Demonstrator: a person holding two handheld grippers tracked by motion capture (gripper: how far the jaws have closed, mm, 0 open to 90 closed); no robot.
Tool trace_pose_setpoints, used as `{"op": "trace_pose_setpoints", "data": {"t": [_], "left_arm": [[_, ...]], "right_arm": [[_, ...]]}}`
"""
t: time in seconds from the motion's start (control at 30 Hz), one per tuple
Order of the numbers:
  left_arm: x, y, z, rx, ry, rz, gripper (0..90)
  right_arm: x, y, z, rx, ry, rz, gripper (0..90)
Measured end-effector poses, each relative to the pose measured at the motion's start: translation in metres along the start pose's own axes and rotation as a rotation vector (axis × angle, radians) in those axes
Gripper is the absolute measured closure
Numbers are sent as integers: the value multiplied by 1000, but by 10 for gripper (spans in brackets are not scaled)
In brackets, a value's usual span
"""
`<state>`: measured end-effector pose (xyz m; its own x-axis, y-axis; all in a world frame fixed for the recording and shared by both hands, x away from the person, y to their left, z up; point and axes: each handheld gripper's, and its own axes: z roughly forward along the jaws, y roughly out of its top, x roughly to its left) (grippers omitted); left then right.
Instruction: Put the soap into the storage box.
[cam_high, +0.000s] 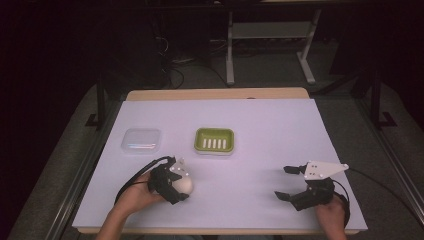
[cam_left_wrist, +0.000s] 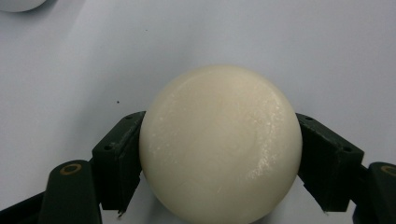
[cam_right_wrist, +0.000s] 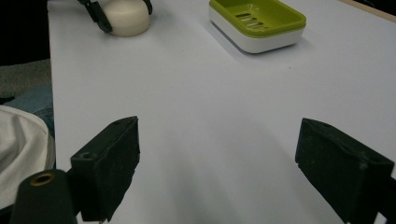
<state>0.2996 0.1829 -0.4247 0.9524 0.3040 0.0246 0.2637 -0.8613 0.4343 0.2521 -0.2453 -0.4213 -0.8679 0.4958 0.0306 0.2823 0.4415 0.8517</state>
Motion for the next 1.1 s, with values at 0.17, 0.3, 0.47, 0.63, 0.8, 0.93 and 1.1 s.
{"op": "trace_pose_setpoints", "data": {"t": [0.17, 0.3, 0.47, 0.63, 0.8, 0.93, 1.1], "left_arm": [[0, 0, 0, -3, -6, -29, 244], [1, 1, -1, -4, -2, -26, 246], [3, 0, -3, -18, -18, -40, 248], [8, 3, -5, -20, -25, -49, 248], [12, 8, -9, -38, -31, -51, 248], [19, 16, -13, -44, -29, -46, 248], [23, 23, -13, -40, -36, -44, 248]], "right_arm": [[0, 0, -1, -2, 1, 2, 130], [0, 0, -1, -3, 1, 3, 130], [-2, 0, -1, -9, -3, 4, 130], [-3, -1, -2, -10, 1, 15, 130], [-5, -2, -3, -41, 12, 38, 130], [-5, -2, -3, -44, 9, 41, 130], [-6, -2, -3, -40, 9, 44, 130]]}}
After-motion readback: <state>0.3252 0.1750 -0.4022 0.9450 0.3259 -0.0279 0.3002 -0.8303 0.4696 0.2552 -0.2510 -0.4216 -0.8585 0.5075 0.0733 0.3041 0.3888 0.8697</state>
